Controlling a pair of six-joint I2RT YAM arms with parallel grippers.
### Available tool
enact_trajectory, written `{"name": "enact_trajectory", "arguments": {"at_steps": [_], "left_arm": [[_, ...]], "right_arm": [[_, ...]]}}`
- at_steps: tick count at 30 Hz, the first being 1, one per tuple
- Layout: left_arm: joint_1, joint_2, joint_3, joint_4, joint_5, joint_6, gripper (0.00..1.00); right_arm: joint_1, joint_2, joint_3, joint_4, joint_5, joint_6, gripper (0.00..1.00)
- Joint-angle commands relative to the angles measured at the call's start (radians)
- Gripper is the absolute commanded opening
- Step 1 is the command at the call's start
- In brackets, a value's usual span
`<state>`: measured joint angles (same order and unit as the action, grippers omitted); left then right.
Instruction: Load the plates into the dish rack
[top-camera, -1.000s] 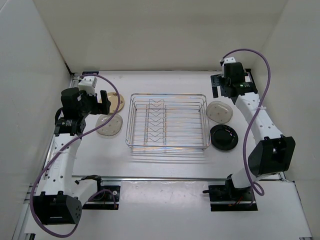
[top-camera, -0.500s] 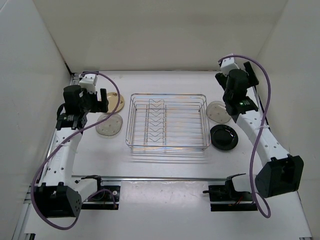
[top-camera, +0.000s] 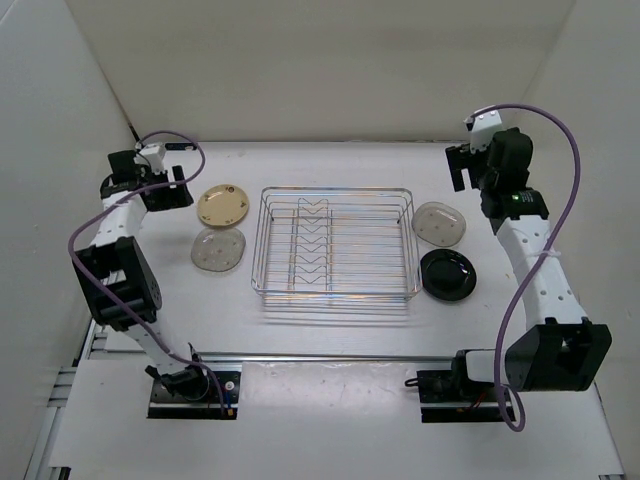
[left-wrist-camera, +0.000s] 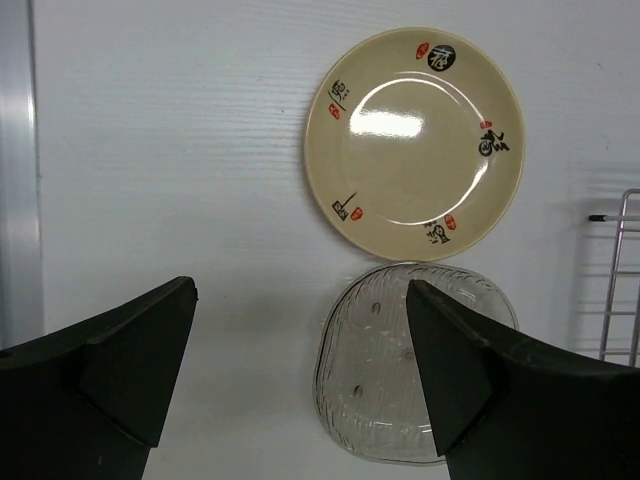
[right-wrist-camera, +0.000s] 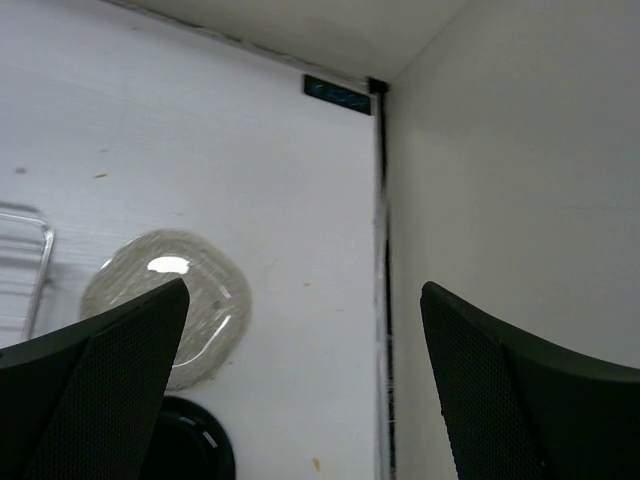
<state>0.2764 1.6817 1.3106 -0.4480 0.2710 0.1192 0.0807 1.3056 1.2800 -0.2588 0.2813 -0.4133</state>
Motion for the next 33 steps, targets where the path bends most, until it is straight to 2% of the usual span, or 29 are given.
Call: {"name": "enact_trajectory", "arguments": {"at_steps": [1,10,14,21,28,33], "left_arm": [[0.052,0.062,0.091,-0.023,0.226,-0.02,0.96],[0.098,0.304,0.288,-0.089,0.424,-0.043,0.93],[0.098,0.418,0.455,-0.191,0.474,-0.043,0.9],[0.067,0.516,0.562,-0.276,0.444,-0.01,0.87],[0.067,0.587,0.608,-0.305,0.435,-0.001,0.8],[0.067,0.63,0.638,-0.316,0.425,0.01,0.79]], "right_arm": [[-0.054,-0.037,0.038,-0.086,-0.285,0.102,1.0],[-0.121,-0.057,-0.074,-0.086,-0.49,0.091,1.0],[-0.156,-0.057,-0.137,-0.065,-0.54,0.1,1.0],[-0.206,-0.048,-0.2,-0.033,-0.652,0.111,1.0],[-0.216,-0.048,-0.2,-0.033,-0.711,0.12,1.0],[-0.225,-0.057,-0.219,-0.033,-0.751,0.12,1.0]]}}
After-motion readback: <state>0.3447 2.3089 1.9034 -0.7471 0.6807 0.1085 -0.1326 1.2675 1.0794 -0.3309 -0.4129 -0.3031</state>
